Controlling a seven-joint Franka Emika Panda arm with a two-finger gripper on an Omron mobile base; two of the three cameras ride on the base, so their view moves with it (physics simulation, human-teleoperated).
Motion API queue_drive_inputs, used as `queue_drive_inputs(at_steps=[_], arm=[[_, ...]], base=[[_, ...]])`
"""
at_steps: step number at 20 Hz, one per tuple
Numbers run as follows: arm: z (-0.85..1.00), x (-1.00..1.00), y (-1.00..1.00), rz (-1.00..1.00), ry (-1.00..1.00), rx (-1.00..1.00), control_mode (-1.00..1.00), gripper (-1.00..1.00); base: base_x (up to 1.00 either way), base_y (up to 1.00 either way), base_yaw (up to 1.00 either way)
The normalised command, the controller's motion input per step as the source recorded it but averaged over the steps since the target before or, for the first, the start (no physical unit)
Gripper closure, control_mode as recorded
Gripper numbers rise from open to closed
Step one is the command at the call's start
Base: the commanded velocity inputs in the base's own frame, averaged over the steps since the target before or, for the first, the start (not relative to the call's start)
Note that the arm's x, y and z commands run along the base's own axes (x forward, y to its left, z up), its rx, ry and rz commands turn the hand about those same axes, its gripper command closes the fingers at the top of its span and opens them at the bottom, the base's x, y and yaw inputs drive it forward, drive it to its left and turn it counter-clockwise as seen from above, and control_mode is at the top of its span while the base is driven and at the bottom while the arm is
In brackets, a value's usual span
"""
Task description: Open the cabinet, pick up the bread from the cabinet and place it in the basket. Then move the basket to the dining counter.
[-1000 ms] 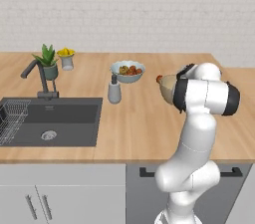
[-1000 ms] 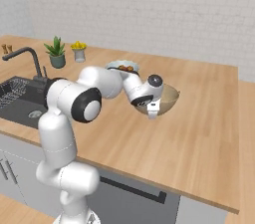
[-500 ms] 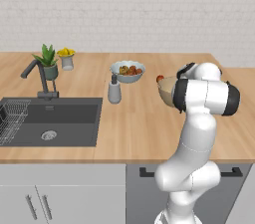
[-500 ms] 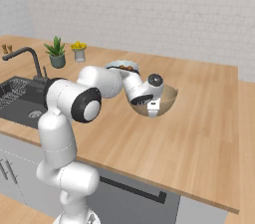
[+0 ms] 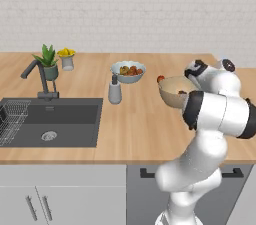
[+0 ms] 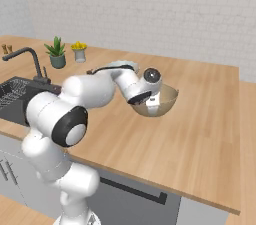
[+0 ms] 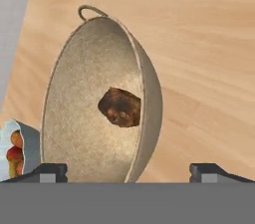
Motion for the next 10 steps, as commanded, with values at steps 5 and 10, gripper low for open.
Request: queue_drive_inputs(at_steps=[5, 10], arm=[[0.92, -1.0, 0.69, 0.08, -0.12, -0.32, -1.0, -1.0], [0.88, -1.0, 0.62, 0.15, -0.05, -0.31, -1.0, -1.0]], base=[[0.0, 0.0, 0.0], [0.0, 0.0, 0.0]])
